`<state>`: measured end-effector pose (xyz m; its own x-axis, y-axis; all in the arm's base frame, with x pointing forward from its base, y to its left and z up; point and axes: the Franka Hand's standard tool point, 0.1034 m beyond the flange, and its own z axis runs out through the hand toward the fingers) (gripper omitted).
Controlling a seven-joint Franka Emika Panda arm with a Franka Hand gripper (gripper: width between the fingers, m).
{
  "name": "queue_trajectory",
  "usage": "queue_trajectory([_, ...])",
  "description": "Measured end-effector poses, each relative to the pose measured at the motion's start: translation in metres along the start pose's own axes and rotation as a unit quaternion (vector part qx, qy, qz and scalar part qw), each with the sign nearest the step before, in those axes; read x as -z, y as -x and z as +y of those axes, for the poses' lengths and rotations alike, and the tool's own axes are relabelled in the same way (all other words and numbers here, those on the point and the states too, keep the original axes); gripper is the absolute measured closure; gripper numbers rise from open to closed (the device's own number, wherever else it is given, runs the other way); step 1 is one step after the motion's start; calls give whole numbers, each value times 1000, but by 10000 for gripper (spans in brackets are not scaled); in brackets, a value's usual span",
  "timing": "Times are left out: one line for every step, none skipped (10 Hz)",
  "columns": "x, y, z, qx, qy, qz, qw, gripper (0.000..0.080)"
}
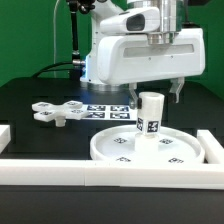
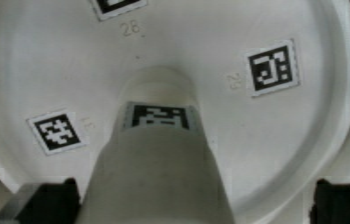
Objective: Assemble round table
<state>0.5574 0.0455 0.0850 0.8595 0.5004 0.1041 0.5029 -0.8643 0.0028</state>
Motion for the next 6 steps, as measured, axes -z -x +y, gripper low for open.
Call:
queue_trajectory([1, 1, 4, 26, 1, 0, 1000, 151])
queue_trajectory([0, 2, 5, 54, 2, 0, 999, 151])
queue_trajectory([0, 2, 6, 76, 3, -1, 997, 151])
queue_trajectory([0, 3, 7, 115, 5, -3, 993, 151])
queue_trajectory([0, 3, 8, 146, 6, -4, 989, 151])
queue_trajectory([1, 0, 7, 192, 12, -10, 981, 151])
